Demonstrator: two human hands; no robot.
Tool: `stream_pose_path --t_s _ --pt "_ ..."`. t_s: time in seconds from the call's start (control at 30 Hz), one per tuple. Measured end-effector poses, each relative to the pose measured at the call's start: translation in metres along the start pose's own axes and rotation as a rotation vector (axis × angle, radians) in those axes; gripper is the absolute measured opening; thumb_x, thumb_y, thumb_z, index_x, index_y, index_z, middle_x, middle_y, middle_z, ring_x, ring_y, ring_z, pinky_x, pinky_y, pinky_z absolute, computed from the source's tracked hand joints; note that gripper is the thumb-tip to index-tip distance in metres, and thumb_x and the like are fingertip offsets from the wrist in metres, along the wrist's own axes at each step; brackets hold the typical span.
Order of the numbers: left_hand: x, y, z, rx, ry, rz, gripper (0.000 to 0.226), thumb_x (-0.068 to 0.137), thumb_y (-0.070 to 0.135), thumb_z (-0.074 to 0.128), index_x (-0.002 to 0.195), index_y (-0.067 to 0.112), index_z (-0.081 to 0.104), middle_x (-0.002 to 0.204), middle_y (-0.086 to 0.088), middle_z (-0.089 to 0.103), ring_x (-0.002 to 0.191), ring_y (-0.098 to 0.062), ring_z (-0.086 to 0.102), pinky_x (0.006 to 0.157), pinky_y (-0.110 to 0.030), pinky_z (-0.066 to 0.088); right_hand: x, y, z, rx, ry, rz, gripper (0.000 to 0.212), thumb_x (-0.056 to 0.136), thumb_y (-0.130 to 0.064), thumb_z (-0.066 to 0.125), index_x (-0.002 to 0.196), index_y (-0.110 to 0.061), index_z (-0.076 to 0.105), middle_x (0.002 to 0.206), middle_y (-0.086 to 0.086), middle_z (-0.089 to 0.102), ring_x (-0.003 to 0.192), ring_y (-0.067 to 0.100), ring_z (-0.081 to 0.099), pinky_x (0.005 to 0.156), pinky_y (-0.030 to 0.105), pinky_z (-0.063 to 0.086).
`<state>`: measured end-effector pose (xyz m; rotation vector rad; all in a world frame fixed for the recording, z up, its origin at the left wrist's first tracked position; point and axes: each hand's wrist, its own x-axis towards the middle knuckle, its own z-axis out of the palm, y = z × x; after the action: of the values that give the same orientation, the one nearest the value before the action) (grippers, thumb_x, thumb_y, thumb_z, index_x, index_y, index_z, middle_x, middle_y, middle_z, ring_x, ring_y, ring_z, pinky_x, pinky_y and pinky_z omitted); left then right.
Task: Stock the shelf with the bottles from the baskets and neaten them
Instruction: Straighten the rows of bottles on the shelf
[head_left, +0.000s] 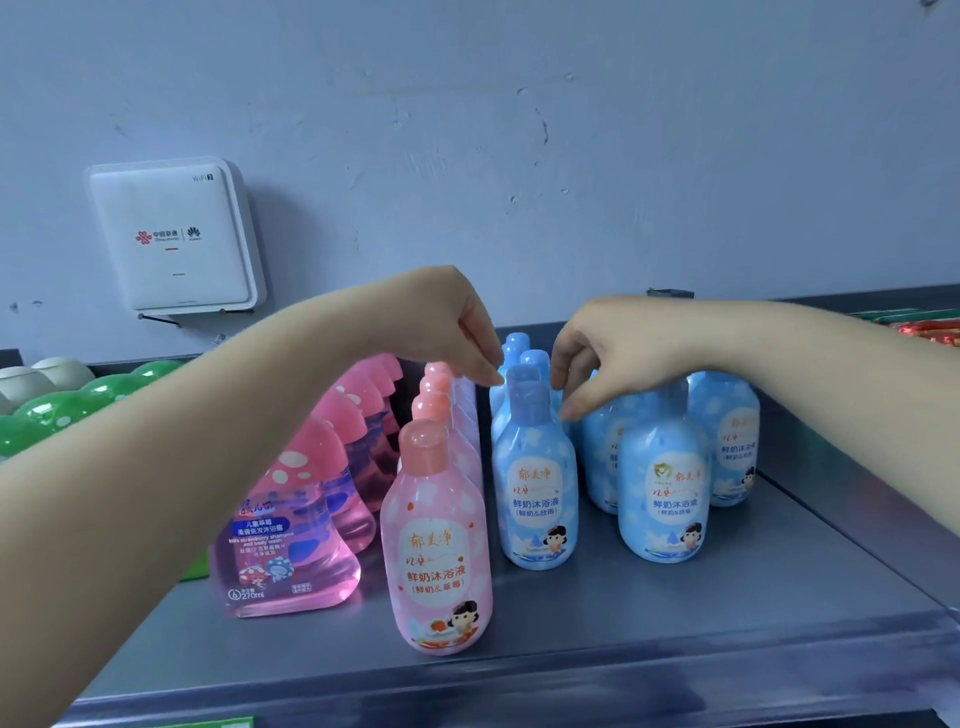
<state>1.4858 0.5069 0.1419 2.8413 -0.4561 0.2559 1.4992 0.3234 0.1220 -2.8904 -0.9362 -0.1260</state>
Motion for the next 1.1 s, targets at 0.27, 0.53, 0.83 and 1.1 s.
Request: stream_pose_path --t_s 0.27,0.53,0.83,1.1 --pt "0.027 -0.005 0.019 0.117 -0.091 -0.01 0.019 0.076 0.025 0.075 0.095 0.021 0.075 0.073 0.015 0.068 0.067 -0.001 0.058 0.068 -0.019 0.045 0.024 0.006 0.007 -0.049 -0.014 0.06 0.028 0.076 -0.032 0.074 0.097 -0.014 0.068 0.09 -0.005 0.069 0.084 0.016 0.062 0.067 0.024 0.048" --pt "0.035 -0.011 0.032 0.178 -0.243 -0.02 0.009 0.076 0.029 0.074 0.079 0.02 0.071 0.04 0.021 0.051 0.037 0.003 0.044 0.056 -0.019 0.036 0.044 0.006 0.019 -0.148 -0.12 0.055 0.036 0.075 -0.04 0.073 0.097 -0.012 0.067 0.1 0.001 0.069 0.084 0.019 0.059 0.07 0.027 0.046" --pt "0.036 -0.009 0.035 0.11 -0.234 -0.044 0.01 0.077 0.025 0.073 0.073 0.016 0.07 0.04 0.017 0.05 0.034 0.0 0.04 0.055 -0.017 0.037 0.047 0.007 0.015 -0.152 -0.148 -0.003 0.029 0.076 -0.038 0.074 0.09 -0.014 0.065 0.075 -0.007 0.058 0.067 0.012 0.049 0.057 0.021 0.038" --pt "0.037 -0.004 0.036 0.106 -0.23 -0.042 0.013 0.08 0.022 0.07 0.069 0.016 0.067 0.036 0.019 0.051 0.032 0.006 0.043 0.039 -0.002 0.03 0.046 0.012 0.014 -0.106 -0.148 -0.03 0.027 0.074 -0.036 0.075 0.088 -0.015 0.065 0.079 -0.009 0.065 0.067 0.008 0.052 0.06 0.019 0.04"
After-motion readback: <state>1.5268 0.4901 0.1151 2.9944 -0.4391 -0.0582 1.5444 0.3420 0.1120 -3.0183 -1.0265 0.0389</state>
